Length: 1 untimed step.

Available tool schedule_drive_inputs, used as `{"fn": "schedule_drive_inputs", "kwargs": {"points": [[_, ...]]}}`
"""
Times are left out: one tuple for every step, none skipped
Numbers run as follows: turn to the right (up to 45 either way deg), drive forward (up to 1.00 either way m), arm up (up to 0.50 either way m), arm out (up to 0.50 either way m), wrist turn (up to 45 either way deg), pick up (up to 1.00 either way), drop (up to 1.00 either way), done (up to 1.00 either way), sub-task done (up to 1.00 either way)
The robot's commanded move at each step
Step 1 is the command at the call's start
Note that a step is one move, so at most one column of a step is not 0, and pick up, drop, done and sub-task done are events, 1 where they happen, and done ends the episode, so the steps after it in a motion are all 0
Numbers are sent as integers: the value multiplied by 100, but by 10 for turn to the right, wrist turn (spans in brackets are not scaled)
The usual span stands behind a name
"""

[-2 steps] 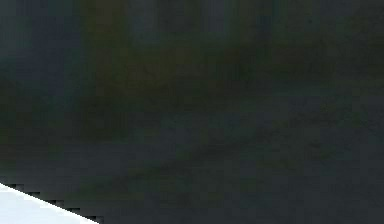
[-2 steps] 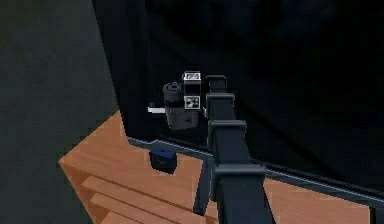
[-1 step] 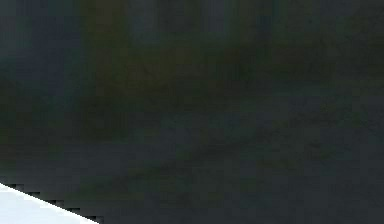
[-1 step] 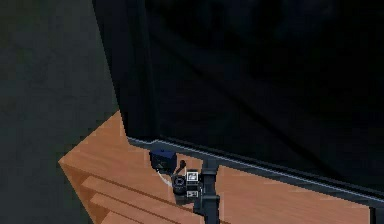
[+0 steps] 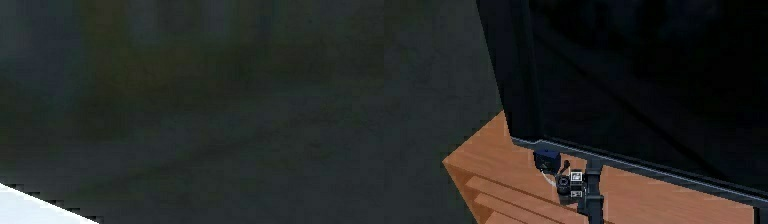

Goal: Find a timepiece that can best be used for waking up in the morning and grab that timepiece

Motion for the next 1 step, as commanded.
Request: {"fn": "schedule_drive_inputs", "kwargs": {"points": [[0,0,10,0,0,0,0,0,0]]}}
